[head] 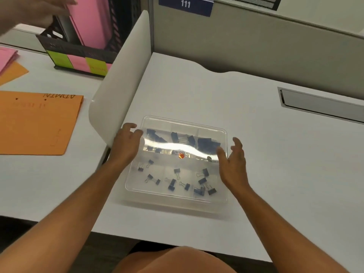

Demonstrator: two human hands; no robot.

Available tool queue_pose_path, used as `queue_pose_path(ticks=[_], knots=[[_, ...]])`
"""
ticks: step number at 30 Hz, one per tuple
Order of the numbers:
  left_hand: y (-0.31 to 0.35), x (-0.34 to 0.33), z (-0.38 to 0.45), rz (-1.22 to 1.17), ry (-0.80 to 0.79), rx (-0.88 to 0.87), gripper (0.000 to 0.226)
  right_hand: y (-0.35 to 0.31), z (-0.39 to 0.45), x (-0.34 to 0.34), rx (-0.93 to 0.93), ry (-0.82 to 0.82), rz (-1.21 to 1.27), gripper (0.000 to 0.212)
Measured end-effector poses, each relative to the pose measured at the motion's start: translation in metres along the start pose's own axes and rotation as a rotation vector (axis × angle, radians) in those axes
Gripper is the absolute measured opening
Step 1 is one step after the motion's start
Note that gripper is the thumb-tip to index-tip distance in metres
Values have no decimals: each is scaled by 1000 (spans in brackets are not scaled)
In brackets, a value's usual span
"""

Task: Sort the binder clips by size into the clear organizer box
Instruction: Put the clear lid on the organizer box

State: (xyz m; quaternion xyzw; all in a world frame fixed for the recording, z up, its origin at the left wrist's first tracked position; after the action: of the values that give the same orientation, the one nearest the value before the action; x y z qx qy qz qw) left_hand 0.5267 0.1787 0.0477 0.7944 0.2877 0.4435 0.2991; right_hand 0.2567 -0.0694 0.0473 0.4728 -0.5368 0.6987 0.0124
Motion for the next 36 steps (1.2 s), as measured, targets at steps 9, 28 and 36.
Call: queue_pose_path(ticks=[9, 28, 36], knots=[[35, -34, 75, -277, -202, 86, 25, 11, 78, -18, -412, -8, 455, 38], [38, -24, 70, -129, 19, -31, 33, 25, 85, -22, -316, 62, 419, 35], [21, -27, -25, 333, -37, -404, 71, -14, 37, 12, 156, 13, -115, 54]])
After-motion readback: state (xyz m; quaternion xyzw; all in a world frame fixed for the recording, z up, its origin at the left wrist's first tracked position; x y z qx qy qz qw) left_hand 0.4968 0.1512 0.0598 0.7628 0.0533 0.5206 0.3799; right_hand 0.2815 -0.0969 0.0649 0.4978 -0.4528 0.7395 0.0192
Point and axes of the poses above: each hand's wrist, its own z-axis towards the middle knuckle, its own x-axis out of the back of the hand, y = z × x, the point moved 9 cm from there along z, towards the middle knuckle, and after that the axes turned 13 degrees about x, right-handed, at the moved point
